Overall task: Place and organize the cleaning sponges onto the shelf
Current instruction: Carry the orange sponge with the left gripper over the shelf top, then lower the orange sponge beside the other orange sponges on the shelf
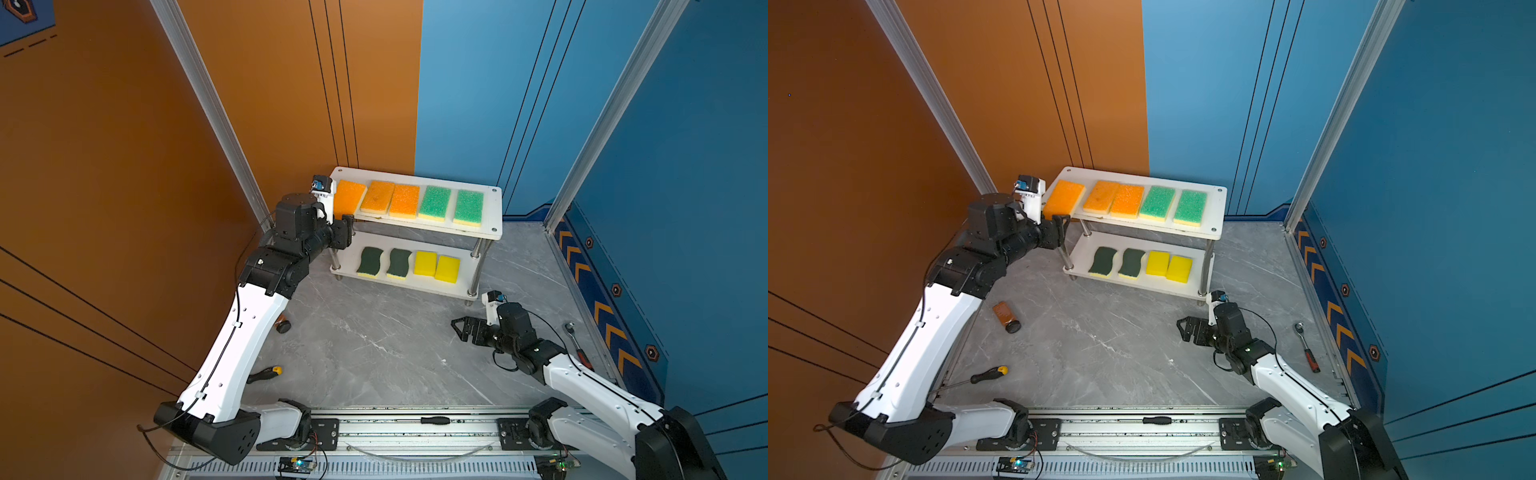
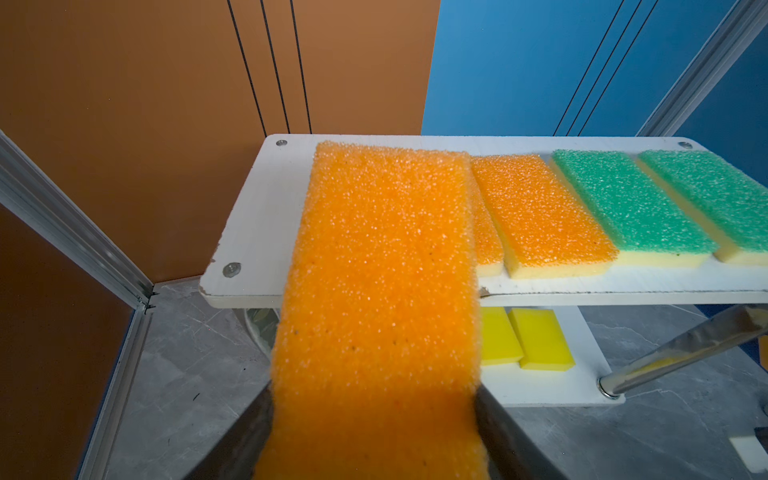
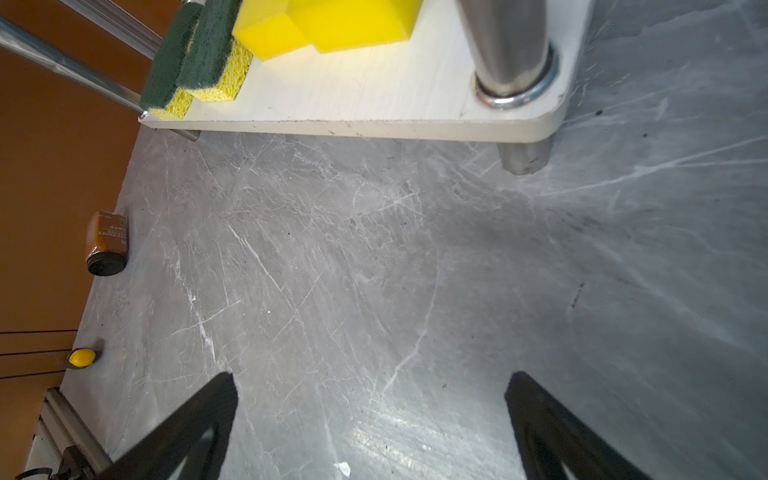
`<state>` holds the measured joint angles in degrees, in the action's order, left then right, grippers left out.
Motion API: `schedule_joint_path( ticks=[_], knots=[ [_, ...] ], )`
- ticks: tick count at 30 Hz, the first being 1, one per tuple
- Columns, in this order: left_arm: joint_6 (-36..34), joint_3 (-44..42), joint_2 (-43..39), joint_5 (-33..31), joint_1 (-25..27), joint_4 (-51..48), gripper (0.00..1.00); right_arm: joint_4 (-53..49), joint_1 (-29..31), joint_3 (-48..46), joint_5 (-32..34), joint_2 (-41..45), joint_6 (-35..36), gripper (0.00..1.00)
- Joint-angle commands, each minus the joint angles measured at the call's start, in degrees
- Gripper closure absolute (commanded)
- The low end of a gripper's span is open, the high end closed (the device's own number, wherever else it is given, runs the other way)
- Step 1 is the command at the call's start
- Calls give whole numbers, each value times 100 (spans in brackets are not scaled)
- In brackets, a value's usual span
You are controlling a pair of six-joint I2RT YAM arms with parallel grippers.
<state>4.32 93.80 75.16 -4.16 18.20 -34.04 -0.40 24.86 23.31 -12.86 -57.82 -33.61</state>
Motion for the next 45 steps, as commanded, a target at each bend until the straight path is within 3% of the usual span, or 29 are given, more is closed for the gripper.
schedule_joint_path(
  ticks=[1, 9, 45],
  knots=[
    [44, 284, 123, 264, -144, 126, 35, -54, 46, -5, 112, 130, -102, 0],
    [124, 453, 481, 468, -435, 161, 35, -204, 54, -72, 226, 406, -113, 0],
    [202, 1304, 1613, 372, -585, 191, 34, -368, 115, 9, 328, 530, -172, 0]
  ],
)
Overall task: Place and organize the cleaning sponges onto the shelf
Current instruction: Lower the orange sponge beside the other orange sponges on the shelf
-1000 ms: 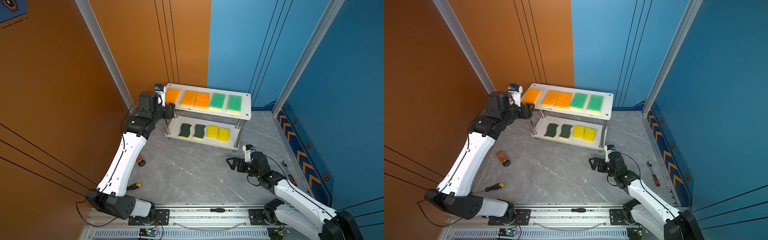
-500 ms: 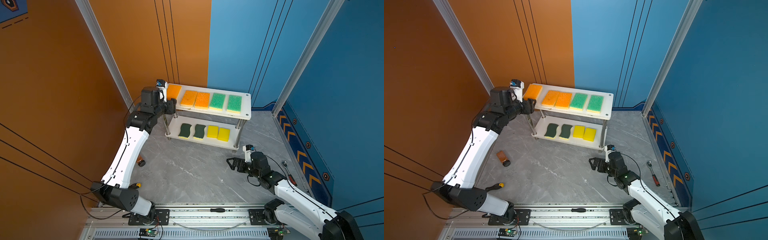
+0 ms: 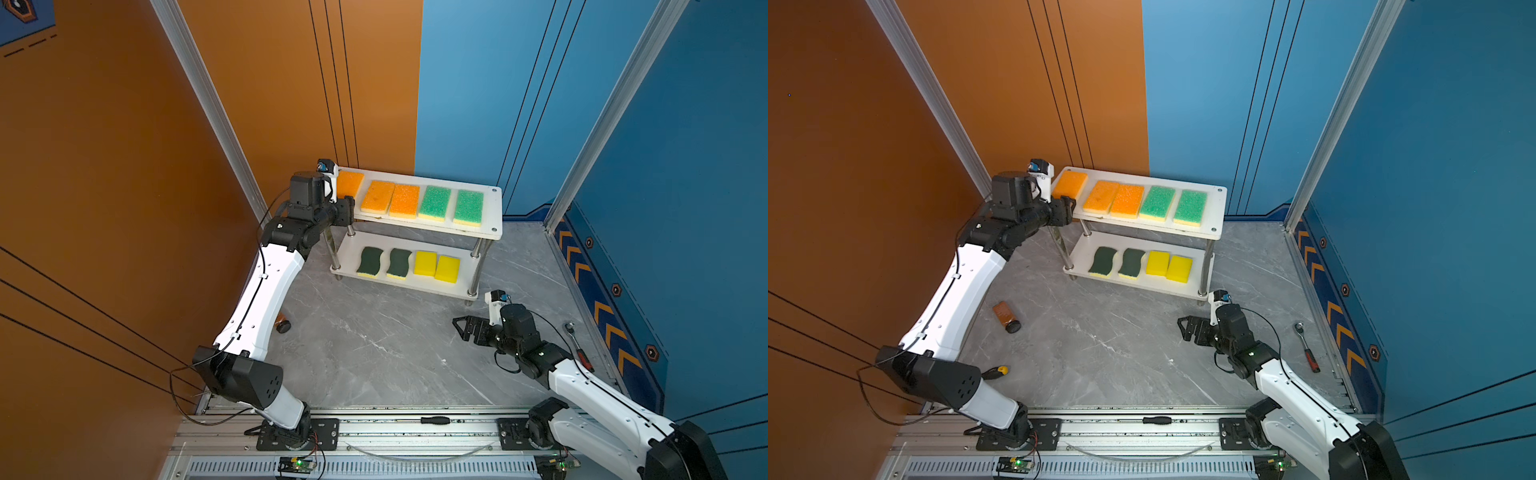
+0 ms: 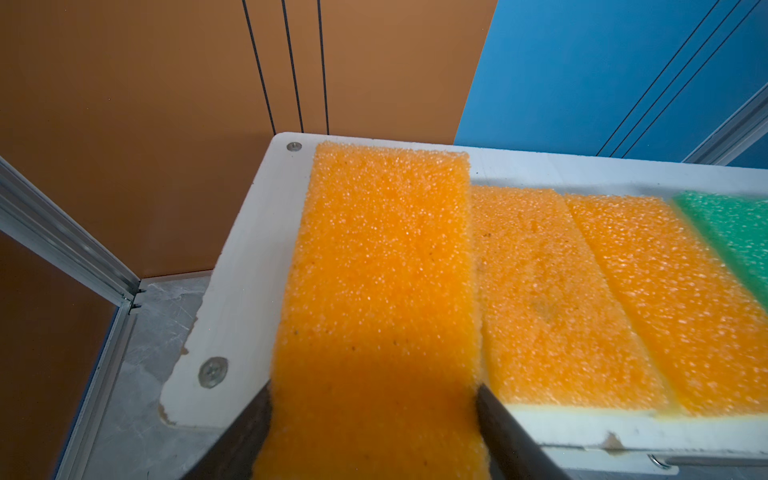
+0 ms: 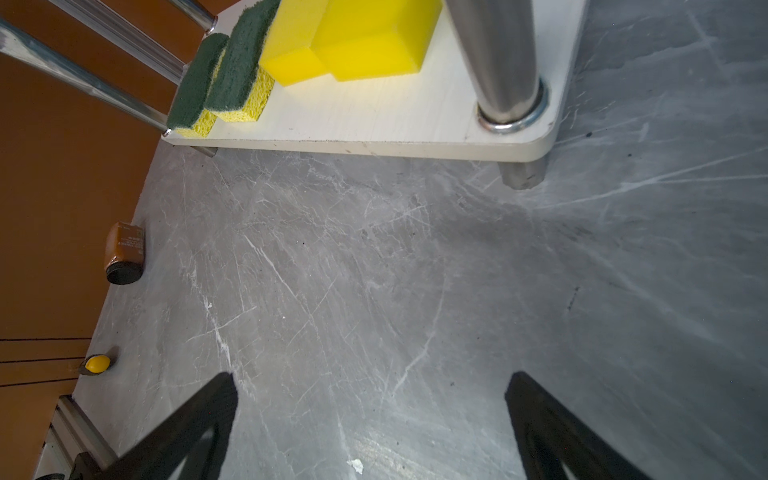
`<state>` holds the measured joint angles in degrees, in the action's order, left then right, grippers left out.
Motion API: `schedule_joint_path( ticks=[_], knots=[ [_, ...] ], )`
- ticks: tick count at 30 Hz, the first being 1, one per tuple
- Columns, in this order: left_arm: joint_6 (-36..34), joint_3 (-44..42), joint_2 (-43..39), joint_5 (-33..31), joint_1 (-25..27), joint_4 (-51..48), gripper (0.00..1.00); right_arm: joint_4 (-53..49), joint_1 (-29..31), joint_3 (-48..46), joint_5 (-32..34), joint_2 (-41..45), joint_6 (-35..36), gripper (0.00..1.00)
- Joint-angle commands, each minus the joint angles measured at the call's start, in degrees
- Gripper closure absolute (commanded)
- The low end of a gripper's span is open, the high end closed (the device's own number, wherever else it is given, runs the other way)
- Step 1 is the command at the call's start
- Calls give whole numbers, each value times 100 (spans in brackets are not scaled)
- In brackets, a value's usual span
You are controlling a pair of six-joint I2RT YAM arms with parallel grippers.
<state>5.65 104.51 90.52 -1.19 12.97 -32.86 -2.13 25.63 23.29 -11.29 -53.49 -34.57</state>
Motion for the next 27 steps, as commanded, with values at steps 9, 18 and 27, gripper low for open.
schedule_joint_path(
  ticks=[9, 18, 27],
  knots=[
    [112, 237, 233, 119, -119, 247, 33, -354, 48, -8, 263, 355, -86, 0],
    [168, 329, 370, 119, -168, 257, 33, -327, 56, -17, 258, 340, -101, 0],
    [239, 334, 475, 198, -172, 258, 33, -295, 56, -60, 257, 340, -101, 0]
  ],
)
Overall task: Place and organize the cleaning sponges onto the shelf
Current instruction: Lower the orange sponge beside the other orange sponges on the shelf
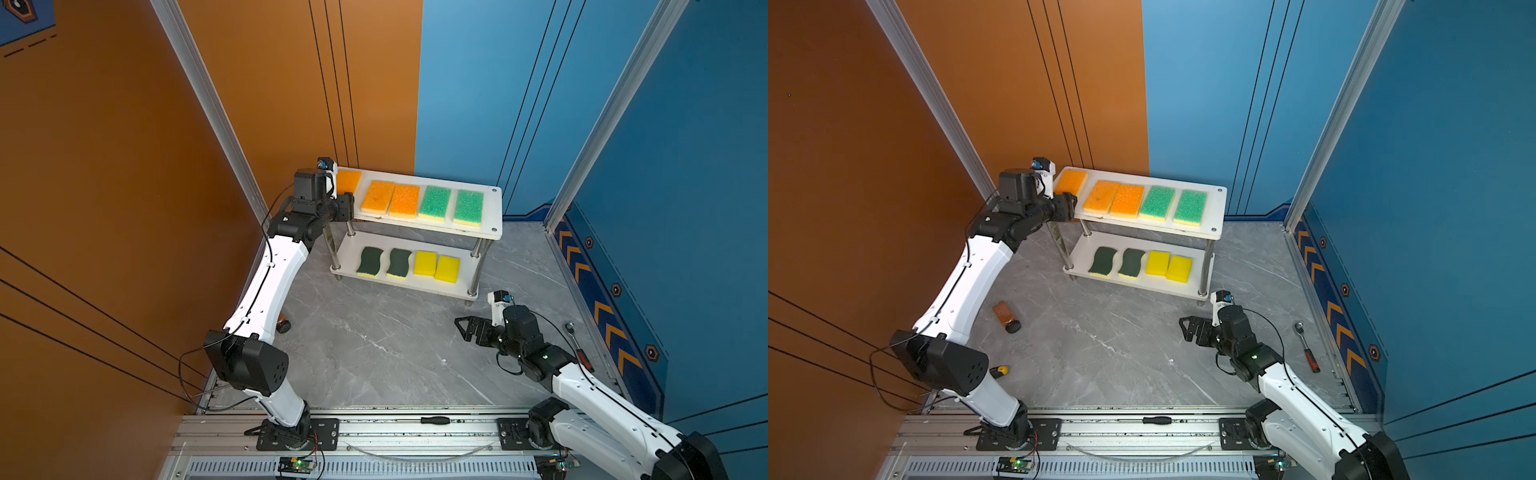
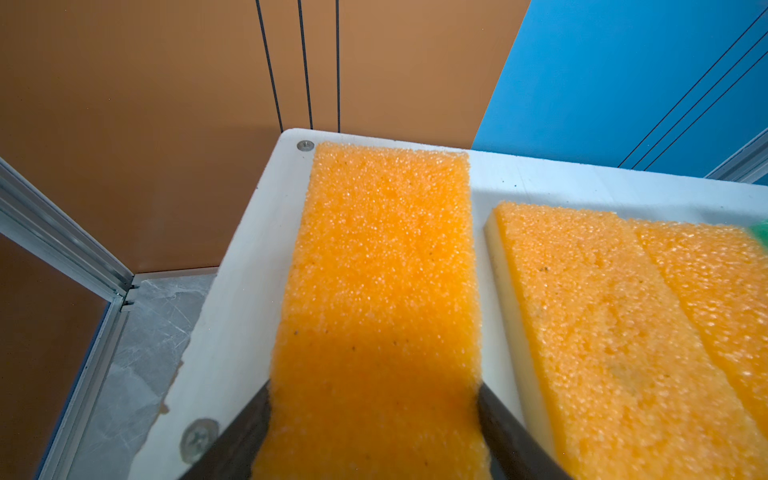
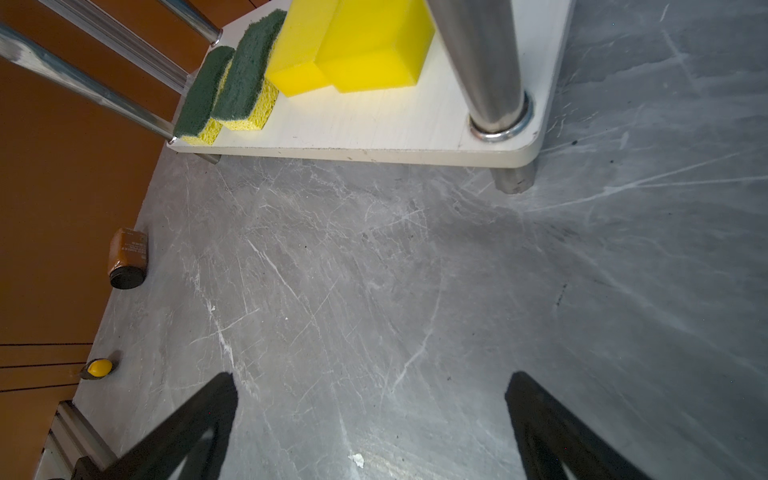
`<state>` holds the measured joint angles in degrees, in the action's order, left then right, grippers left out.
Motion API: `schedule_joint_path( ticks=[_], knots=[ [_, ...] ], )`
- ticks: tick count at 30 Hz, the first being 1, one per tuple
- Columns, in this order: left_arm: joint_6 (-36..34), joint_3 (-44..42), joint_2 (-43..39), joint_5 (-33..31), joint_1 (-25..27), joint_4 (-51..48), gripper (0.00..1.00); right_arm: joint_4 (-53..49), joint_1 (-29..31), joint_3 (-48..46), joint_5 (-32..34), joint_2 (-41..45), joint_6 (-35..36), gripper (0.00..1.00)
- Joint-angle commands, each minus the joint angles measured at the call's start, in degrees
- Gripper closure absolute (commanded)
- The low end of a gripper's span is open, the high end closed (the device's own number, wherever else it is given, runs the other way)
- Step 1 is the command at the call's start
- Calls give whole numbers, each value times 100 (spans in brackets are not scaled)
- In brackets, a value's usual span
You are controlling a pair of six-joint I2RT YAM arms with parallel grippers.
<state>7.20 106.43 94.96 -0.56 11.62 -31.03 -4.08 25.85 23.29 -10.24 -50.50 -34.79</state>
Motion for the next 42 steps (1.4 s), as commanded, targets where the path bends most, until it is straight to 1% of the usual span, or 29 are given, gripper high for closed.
schedule_joint_path(
  ticks=[1, 12, 17, 42],
  knots=[
    [97, 138, 32, 135, -40, 78, 32, -93, 35, -65, 158, 40, -81, 0],
    [80, 110, -30, 21, -21, 77, 30, 24, 35, -171, 167, 41, -107, 0],
    [214, 97, 5, -49, -23, 79, 30, 47, 35, -193, 168, 31, -114, 0],
    [289, 61, 14, -46, -8, 79, 27, 85, 4, -299, 183, 128, -125, 0]
  ],
)
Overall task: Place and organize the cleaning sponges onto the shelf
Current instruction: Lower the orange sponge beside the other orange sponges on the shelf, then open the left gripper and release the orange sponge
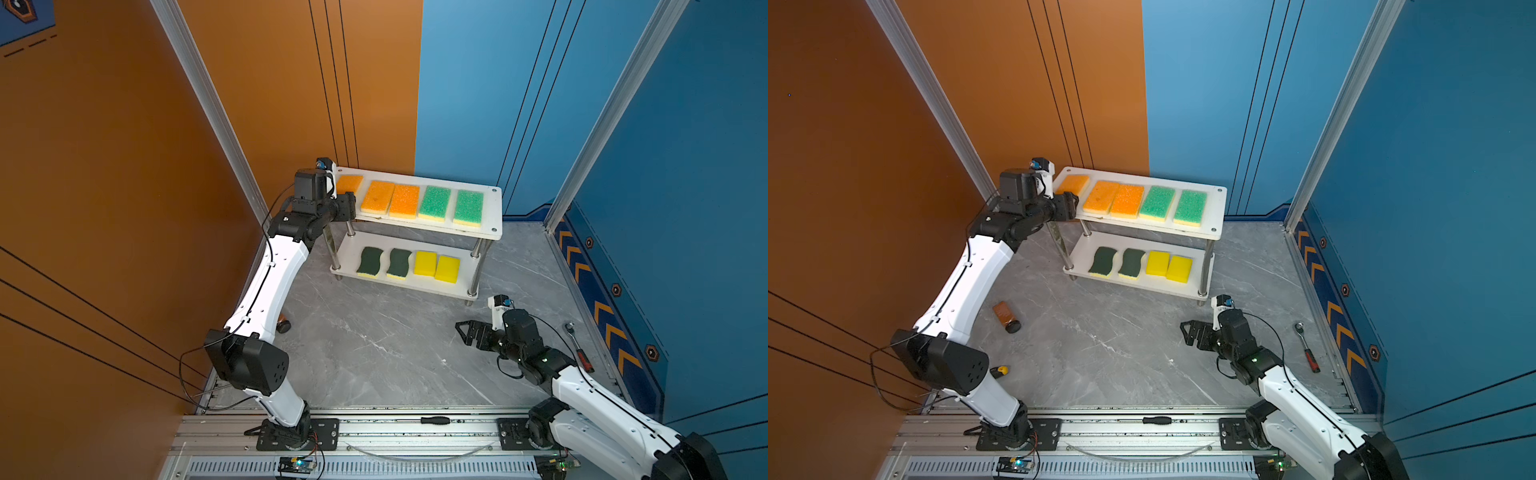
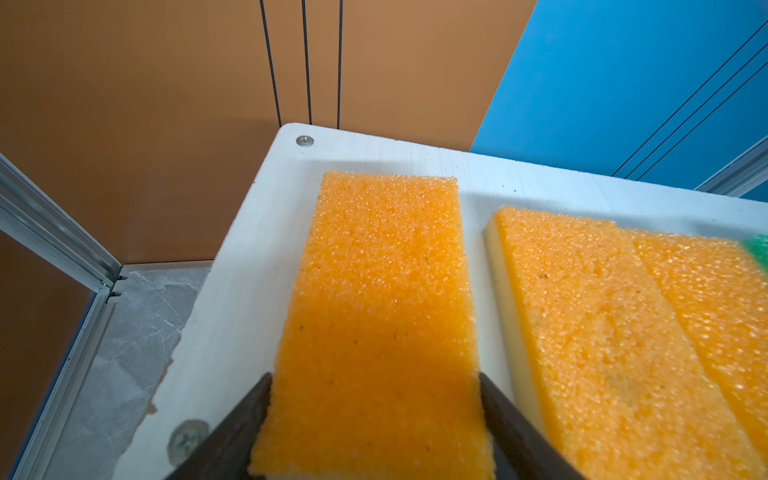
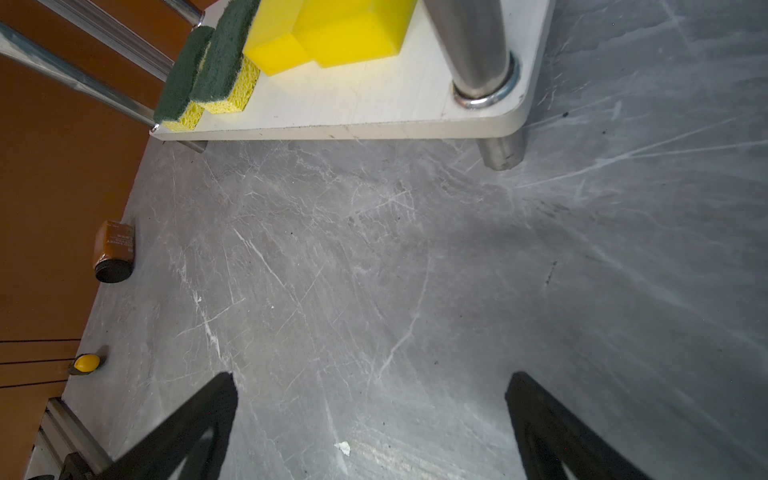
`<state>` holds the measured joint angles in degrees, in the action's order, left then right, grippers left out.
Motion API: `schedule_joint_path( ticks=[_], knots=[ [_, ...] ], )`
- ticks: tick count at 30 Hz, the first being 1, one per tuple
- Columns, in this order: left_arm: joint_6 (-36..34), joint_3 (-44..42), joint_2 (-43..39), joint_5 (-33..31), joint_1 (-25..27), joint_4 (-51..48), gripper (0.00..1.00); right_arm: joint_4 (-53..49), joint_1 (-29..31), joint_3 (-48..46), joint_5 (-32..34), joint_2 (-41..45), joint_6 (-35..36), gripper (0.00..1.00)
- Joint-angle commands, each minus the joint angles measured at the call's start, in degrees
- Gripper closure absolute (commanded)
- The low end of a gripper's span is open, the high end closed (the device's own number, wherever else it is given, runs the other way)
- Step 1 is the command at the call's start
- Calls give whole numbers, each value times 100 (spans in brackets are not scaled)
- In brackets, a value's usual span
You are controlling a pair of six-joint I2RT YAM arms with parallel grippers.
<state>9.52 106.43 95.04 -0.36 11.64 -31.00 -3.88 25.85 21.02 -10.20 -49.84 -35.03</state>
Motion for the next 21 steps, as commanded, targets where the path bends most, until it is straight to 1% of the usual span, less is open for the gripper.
schedule_joint_path(
  ticks=[1, 13, 21],
  knots=[
    [59, 59, 10, -69, -8, 77, 27, 70, -1, -80, 176, 63, -101, 0],
    [103, 18, 23, -43, 14, 116, 26, 73, -18, -113, 172, 98, -101, 0],
    [178, -166, -4, -104, 58, 275, 26, 63, -43, -140, 174, 142, -106, 0]
  ],
)
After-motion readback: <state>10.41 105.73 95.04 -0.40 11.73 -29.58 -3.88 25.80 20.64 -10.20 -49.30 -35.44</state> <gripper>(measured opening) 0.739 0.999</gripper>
